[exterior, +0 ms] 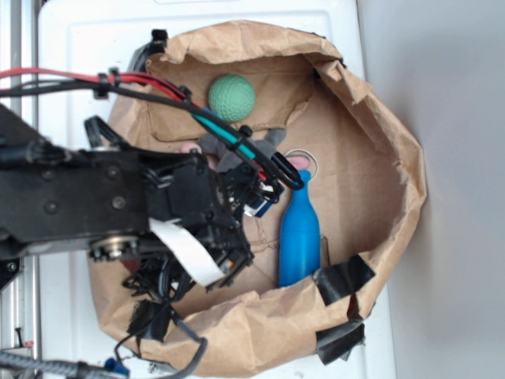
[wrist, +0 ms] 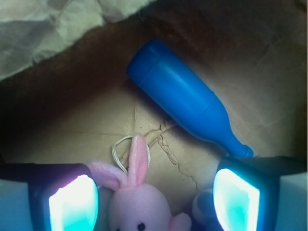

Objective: Grab the pink bunny.

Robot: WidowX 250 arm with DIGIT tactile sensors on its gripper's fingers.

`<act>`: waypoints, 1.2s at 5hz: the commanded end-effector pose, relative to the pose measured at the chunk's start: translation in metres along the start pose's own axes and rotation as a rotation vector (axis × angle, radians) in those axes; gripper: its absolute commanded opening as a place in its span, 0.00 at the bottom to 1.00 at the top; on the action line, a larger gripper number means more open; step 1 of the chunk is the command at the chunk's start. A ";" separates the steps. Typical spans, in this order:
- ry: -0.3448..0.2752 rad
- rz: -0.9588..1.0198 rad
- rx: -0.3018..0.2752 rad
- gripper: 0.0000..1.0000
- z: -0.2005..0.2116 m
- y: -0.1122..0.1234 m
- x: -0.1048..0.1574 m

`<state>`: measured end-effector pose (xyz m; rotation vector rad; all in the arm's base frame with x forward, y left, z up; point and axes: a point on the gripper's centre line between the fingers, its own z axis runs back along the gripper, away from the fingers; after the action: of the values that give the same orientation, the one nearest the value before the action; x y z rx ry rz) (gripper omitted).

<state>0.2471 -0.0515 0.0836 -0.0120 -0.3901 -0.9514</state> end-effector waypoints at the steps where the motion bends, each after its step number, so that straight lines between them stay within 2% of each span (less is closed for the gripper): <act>1: 0.094 -0.079 -0.034 1.00 -0.029 -0.017 0.001; 2: 0.175 -0.078 -0.051 1.00 -0.045 -0.018 -0.016; 3: 0.208 -0.074 -0.062 1.00 -0.049 -0.017 -0.021; 4: 0.199 -0.003 -0.074 0.00 -0.044 -0.008 -0.018; 6: 0.141 0.051 -0.067 0.00 -0.029 0.009 -0.012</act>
<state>0.2584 -0.0411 0.0408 -0.0362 -0.1768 -0.9017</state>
